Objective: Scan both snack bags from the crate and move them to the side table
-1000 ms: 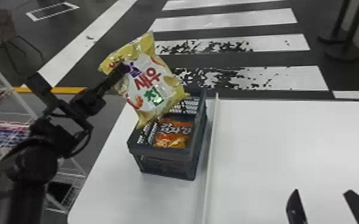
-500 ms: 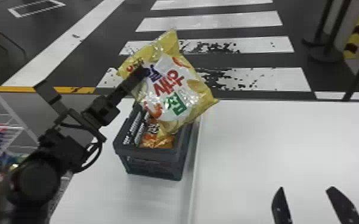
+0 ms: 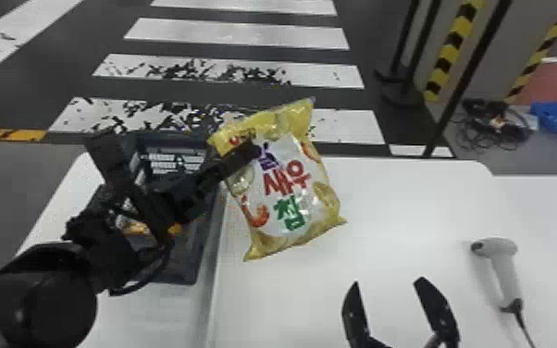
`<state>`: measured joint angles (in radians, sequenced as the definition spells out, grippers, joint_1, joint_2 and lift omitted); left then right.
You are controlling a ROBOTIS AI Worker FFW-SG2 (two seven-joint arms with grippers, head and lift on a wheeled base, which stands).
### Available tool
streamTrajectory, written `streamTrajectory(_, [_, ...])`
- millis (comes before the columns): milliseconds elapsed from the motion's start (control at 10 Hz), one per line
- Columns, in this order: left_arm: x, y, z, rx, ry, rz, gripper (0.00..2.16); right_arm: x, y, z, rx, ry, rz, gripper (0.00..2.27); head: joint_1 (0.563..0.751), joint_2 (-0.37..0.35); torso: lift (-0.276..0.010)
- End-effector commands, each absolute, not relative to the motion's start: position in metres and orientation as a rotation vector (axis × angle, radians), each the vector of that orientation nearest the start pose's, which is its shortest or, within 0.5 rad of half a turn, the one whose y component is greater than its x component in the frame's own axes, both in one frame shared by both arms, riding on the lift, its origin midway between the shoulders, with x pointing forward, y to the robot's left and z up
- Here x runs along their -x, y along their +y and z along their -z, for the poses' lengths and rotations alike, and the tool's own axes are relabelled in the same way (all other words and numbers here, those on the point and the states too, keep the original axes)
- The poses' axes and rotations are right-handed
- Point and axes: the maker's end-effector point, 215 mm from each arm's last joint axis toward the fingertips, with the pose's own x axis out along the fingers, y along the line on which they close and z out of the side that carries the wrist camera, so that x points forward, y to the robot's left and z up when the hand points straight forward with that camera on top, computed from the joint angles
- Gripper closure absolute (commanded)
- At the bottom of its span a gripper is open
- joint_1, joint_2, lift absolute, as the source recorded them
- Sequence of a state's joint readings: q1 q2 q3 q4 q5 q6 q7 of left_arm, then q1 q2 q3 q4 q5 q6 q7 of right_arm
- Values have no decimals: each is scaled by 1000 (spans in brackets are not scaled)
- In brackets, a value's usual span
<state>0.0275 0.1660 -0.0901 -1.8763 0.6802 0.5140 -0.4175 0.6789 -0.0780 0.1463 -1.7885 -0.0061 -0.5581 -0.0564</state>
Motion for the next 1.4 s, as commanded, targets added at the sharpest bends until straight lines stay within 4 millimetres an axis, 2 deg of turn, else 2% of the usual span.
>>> streamTrajectory(0, [-518,19,311,483,229,781,2142,-348,-172,380,-47,-90,-100,90,695,-127,-99])
streamTrajectory(200, [-511,-27,340,427,267,812,2142,-345,-175,379,-45,-96,-95,90,695,-194,-99])
streamTrajectory(600, [-495,-98,421,294,387,861,2142,-345,-181,378,-46,-101,-82,90,695,-308,-99])
streamTrajectory(700, [-487,-115,435,267,408,880,2121,-344,-181,377,-47,-104,-82,90,695,-336,-99])
streamTrajectory(800, [-488,-121,440,236,400,859,1416,-343,-182,377,-50,-104,-80,90,695,-350,-99])
streamTrajectory(900, [-486,-127,436,207,379,862,12,-342,-182,377,-50,-105,-80,90,695,-350,-99])
streamTrajectory(1100, [-489,-122,430,188,358,849,22,-343,-181,377,-50,-105,-82,90,695,-350,-99])
streamTrajectory(1300, [-497,-111,401,127,296,831,26,-343,-182,377,-51,-105,-79,90,695,-350,-99])
